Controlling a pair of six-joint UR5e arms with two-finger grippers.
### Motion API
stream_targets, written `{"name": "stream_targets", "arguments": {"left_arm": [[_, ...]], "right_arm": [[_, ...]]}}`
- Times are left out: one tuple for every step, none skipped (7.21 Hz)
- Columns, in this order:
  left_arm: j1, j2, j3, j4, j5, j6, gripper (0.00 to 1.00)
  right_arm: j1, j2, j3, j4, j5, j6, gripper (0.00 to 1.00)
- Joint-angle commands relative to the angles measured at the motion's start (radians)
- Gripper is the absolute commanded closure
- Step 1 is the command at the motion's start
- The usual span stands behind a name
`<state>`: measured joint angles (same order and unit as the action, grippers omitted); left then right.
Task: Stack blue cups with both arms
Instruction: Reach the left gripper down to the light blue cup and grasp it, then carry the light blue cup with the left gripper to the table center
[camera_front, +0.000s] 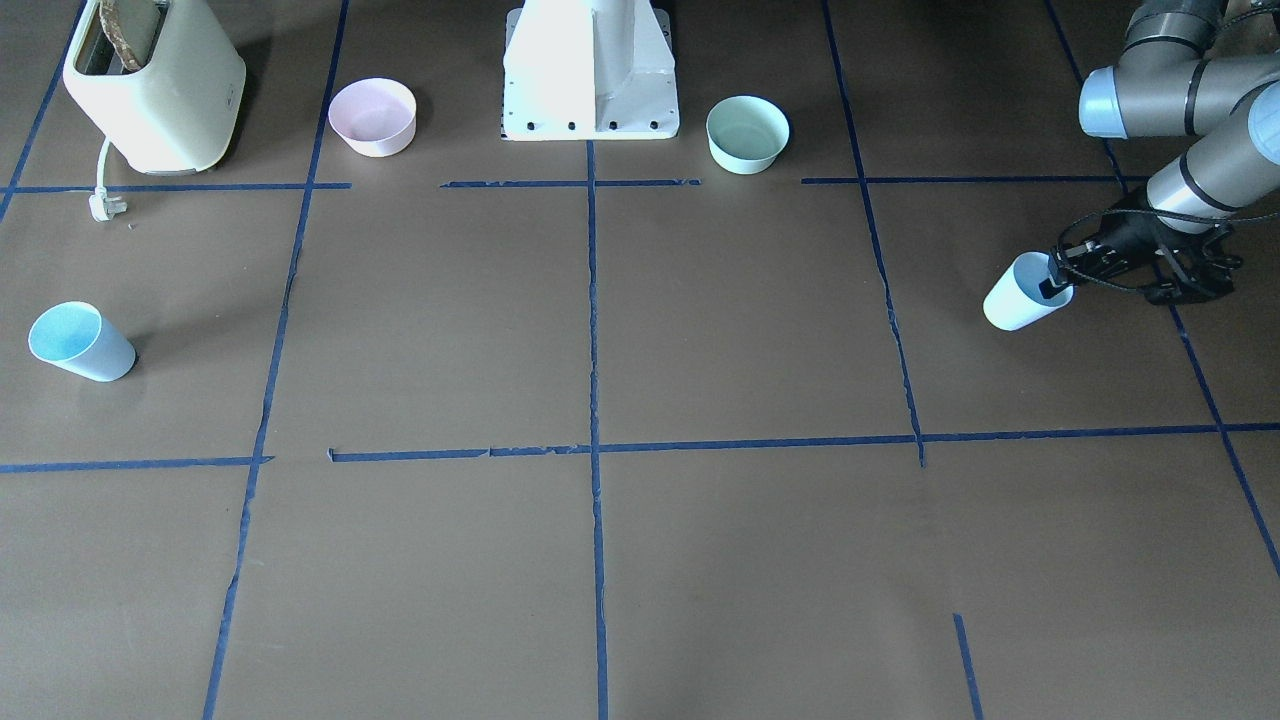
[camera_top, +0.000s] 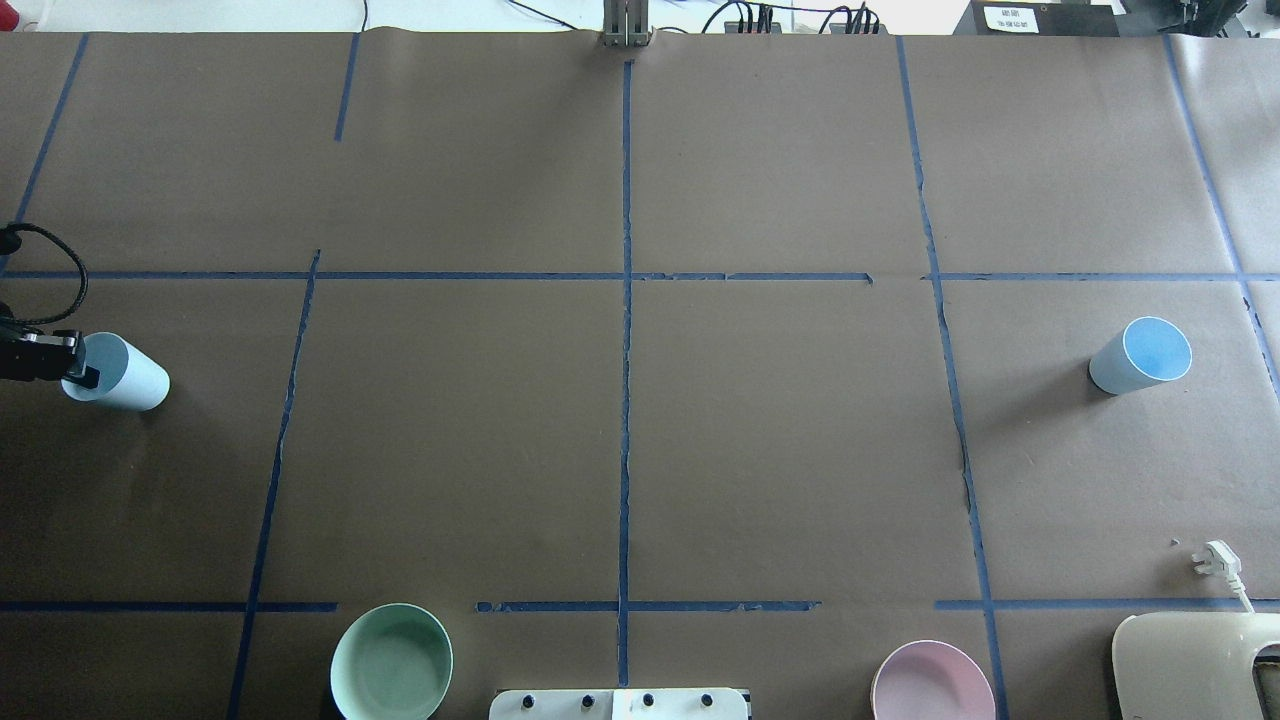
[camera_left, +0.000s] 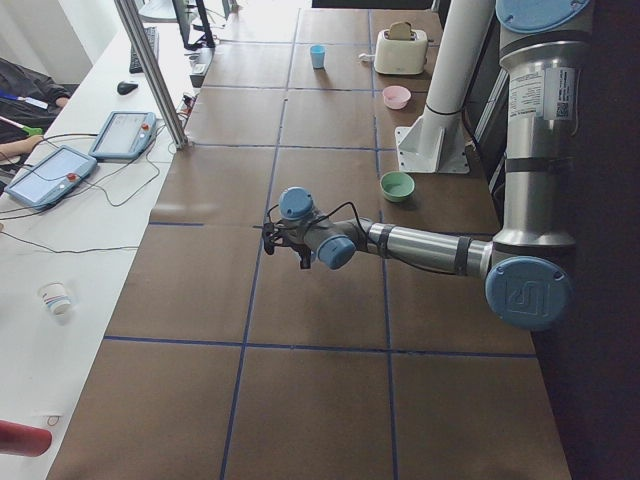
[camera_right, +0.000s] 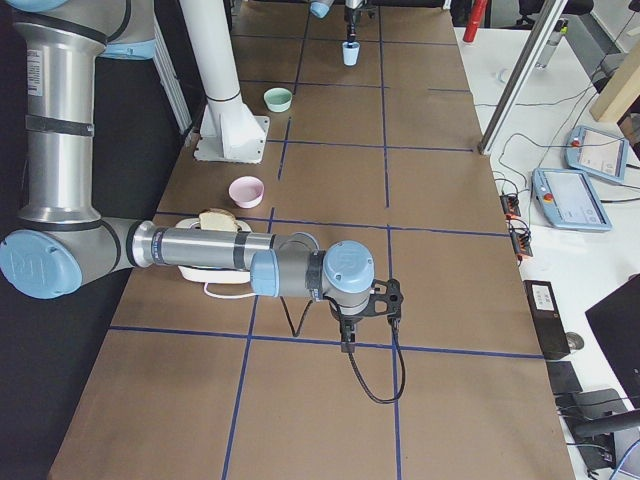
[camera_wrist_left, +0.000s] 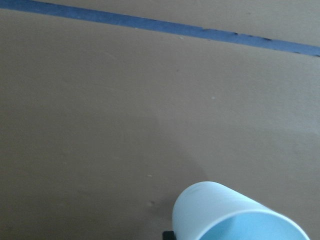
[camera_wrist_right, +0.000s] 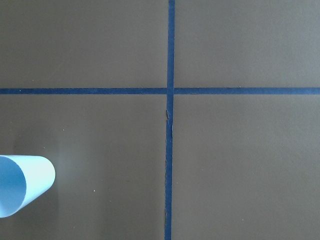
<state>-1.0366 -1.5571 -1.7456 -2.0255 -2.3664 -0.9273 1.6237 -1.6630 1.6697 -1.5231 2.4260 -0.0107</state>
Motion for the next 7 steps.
{"name": "stream_targets", "arguments": {"left_arm": [[0.003,-0.197,-0.141,0.353,-0.001,-0.069,1.0],[0.057,-0.345,-0.146,0.422,0.034,-0.217,1.0],[0.205,-0.462,-0.126,0.456,0.111,-0.372,1.0],[0.331,-0.589,-0.071,0.456,0.213,-0.519,1.0],[0.392,-0.736,0.039,0.456,0.286,-0.594,1.0],[0.468,-0.788,0.107,0.443,0.365,-0.64,1.0],[0.492,-0.796,0.138,0.426,0.406,-0.645,1.0]], "right_arm": [[-0.004,0.025,0.012,0.0,0.001,0.002,0.0],[-0.014,0.032,0.013,0.0,0.001,0.003,0.0],[-0.027,0.055,0.013,0.0,-0.004,0.0,0.0],[-0.025,0.078,0.013,0.0,-0.004,0.0,0.0],[-0.025,0.088,0.013,0.001,0.004,0.003,0.0],[-0.04,0.091,0.022,0.001,0.005,0.003,0.0],[-0.045,0.091,0.021,0.001,0.004,0.003,0.0]]}}
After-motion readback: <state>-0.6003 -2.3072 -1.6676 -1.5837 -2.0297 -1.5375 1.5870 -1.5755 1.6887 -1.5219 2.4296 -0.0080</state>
